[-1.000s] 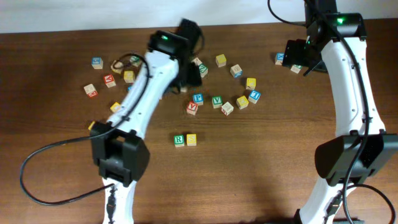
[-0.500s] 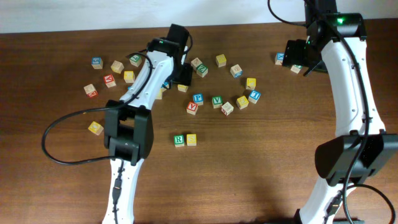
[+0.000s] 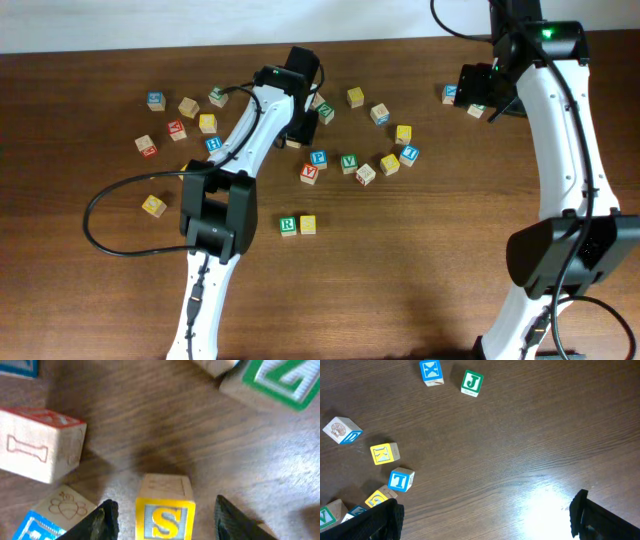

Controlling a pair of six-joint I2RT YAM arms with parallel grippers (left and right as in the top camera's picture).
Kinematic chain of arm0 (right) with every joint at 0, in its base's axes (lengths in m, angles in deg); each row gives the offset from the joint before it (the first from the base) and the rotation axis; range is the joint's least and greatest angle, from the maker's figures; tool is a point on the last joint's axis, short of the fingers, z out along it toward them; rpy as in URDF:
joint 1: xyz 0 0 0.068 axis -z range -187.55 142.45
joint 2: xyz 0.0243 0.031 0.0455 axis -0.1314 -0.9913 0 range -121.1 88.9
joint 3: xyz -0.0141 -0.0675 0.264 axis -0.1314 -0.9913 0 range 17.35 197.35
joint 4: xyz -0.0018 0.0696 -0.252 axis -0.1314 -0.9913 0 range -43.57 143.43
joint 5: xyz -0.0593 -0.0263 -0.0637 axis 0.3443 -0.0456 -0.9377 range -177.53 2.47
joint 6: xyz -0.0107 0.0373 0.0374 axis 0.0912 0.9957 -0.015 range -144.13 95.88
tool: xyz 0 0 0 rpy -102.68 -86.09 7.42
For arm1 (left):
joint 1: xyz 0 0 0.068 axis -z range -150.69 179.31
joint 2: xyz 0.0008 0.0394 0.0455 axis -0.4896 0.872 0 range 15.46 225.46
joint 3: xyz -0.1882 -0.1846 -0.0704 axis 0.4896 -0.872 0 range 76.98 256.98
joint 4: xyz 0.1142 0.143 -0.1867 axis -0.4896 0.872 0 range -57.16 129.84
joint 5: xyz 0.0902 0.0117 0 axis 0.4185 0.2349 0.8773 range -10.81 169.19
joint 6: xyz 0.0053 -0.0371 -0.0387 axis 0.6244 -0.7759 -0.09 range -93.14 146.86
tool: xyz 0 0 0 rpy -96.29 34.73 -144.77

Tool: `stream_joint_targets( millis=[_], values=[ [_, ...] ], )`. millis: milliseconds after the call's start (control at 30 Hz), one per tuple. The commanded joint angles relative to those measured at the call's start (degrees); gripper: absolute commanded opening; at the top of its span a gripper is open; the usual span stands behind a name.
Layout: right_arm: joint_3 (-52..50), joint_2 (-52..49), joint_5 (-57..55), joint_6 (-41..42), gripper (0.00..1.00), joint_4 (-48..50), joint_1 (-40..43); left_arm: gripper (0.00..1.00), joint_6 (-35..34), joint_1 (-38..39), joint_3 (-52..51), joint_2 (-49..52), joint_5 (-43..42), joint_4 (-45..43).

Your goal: Spell out RSS

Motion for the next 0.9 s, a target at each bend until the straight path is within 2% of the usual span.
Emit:
stream_joint_targets(
  millis=[0, 33, 67, 133, 233, 300, 400, 500, 633, 733, 833, 867],
  values=[
    [0.17, 0.17, -0.07, 0.20, 0.98, -0.02, 0.07, 0.45, 0.22, -0.31, 0.55, 0.46, -0.66, -1.01],
    [0.17, 0.17, -0.07, 0.20, 0.98, 0.00, 0.07, 0.39, 0.22, -0.31, 0.55, 0.46, -0.66, -0.94],
    [0.17, 0.17, -0.07, 0.20, 0.98, -0.02, 0.07, 0.40, 0.22, -0.31, 0.55, 0.46, -0.66, -0.81],
    [0.17, 0.17, -0.07, 0.20, 0.98, -0.02, 0.07, 0.49, 0.24, -0.31, 0.09, 0.46, -0.63, -0.90],
    [0.17, 0.17, -0.07, 0.20, 0.98, 0.00, 0.07, 0.47, 0.22, -0.31, -1.70, 0.46, -0.66, -1.70],
    [0.17, 0.17, -0.07, 0.20, 0.98, -0.02, 0.07, 0.36, 0.22, -0.31, -1.70, 0.46, -0.66, -1.97],
    [0.17, 0.17, -0.07, 0.20, 0.98, 0.00, 0.07, 0.32, 0.24, -0.37, -1.70, 0.46, -0.66, -1.97],
    [0.17, 0.17, -0.07, 0.20, 0.98, 0.00, 0.07, 0.17, 0.22, -0.35, -1.70, 0.44, -0.66, -0.85],
    [0.17, 0.17, -0.07, 0.20, 0.98, 0.00, 0.07, 0.15, 0.15, -0.37, 1.79, -2.58, -1.77, 3.06],
    [0.17, 0.17, -0.07, 0.20, 0.98, 0.00, 0.07, 0.15, -8.63, -0.37, 6.67, -8.66, -2.51, 10.49],
    [0.17, 0.17, -0.07, 0.20, 0.99, 0.00, 0.07, 0.12, -9.90, -0.35, 6.99, -13.64, -15.45, 17.11],
    [0.17, 0.17, -0.07, 0.20, 0.98, 0.00, 0.07, 0.05, -10.12, -0.11, 6.99, -14.36, -23.32, 22.88]
  ],
)
